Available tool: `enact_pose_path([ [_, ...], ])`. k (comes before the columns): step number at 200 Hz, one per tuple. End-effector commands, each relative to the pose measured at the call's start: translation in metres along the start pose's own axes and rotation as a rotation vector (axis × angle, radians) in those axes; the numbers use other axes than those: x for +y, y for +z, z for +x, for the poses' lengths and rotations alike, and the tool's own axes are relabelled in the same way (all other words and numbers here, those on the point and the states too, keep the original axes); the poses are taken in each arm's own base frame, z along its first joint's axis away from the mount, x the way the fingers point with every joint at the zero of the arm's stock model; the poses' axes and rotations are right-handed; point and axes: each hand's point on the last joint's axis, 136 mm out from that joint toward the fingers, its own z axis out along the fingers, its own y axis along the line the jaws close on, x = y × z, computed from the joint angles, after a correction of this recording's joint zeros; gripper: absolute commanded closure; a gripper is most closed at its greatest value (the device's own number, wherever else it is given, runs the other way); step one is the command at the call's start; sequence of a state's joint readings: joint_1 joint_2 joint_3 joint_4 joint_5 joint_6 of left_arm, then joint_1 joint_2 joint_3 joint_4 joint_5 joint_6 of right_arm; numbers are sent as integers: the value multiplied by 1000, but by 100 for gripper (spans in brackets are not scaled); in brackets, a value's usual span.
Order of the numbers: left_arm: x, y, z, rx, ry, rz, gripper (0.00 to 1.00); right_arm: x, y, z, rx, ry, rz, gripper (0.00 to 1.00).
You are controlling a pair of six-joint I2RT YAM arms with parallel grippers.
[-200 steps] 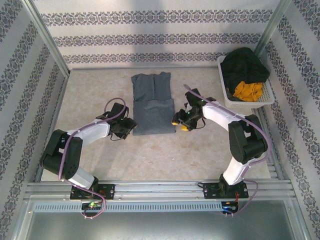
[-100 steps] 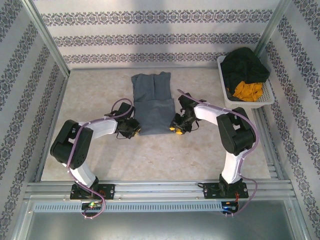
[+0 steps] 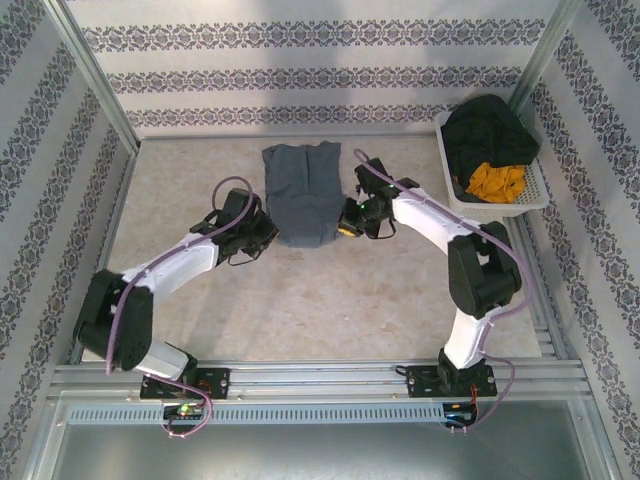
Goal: Fold and stack the t-shirts
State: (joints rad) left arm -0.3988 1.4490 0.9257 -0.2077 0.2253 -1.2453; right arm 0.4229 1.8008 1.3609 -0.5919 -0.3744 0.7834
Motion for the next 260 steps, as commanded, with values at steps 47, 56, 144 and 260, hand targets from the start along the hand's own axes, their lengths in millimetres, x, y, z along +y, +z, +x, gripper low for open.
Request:
enact_pose_path([
  [47,61,-31,51,123,41,-87,100,-23,-17,84,123,-41,2,100],
  [56,76,-35,66,148,54,-115,100,-31,-15,104,157,-47,5,100],
  [144,146,-78,133,78,247,-120,100,-96,-24,236,294,-61,52,100],
  [260,-18,-107,40,-215,214,116,100,14,-95,92,8,-15,-55,100],
])
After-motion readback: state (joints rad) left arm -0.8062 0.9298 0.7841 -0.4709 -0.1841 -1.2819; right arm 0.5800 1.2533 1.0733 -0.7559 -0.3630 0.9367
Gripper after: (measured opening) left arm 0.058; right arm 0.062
